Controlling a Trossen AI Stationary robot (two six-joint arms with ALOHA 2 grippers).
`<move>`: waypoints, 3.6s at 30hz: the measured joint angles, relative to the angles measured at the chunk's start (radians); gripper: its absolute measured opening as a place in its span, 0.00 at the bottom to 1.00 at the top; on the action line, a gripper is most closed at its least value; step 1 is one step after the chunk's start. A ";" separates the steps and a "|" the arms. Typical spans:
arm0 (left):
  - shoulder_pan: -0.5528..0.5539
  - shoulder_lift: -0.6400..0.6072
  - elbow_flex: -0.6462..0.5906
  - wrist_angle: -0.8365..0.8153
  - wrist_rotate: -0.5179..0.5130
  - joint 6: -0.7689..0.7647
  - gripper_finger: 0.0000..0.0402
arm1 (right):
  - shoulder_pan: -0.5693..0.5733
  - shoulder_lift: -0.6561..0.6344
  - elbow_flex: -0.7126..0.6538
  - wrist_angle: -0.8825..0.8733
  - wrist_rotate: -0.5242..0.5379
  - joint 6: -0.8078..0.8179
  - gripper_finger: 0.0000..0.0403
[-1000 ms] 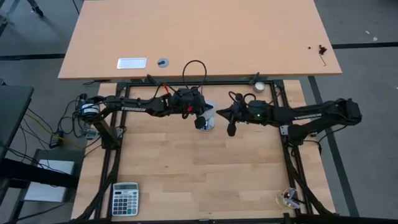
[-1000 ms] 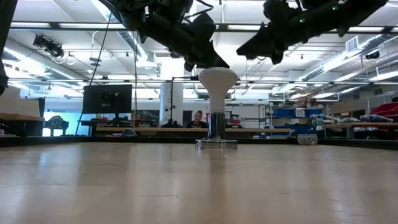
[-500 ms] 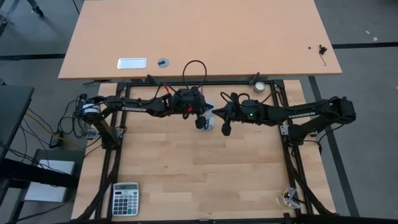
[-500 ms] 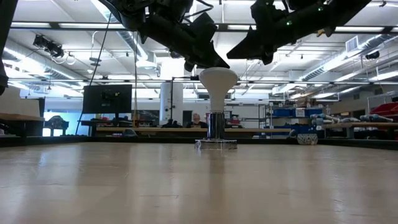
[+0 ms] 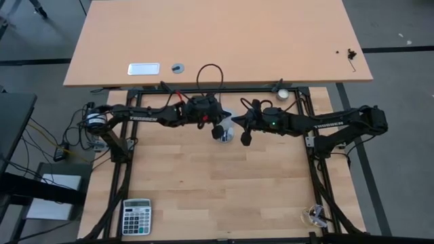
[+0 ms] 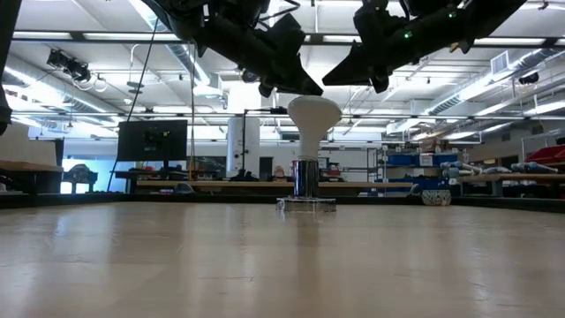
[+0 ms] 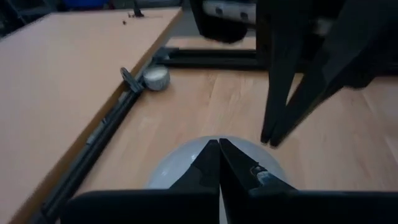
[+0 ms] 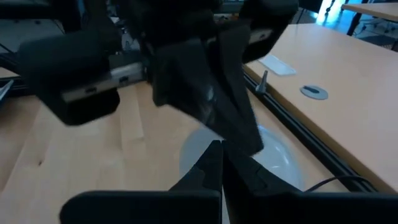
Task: Screw lightbulb
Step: Insert the lightbulb into the silver lamp socket
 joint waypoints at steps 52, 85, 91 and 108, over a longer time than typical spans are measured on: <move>-0.006 -0.006 -0.146 -0.036 0.112 0.028 0.00 | -0.505 -0.026 0.291 -1.466 0.127 -0.142 0.21; -0.006 -0.006 -0.195 0.012 0.112 0.004 0.00 | -0.516 0.052 0.178 -1.346 0.068 -0.088 0.34; -0.006 -0.006 -0.195 0.015 0.112 0.004 0.00 | -0.569 0.076 0.178 -1.252 0.087 -0.134 0.52; -0.006 -0.006 -0.194 -0.007 0.111 0.013 0.00 | -0.618 0.333 0.177 -1.118 -0.075 -0.148 0.65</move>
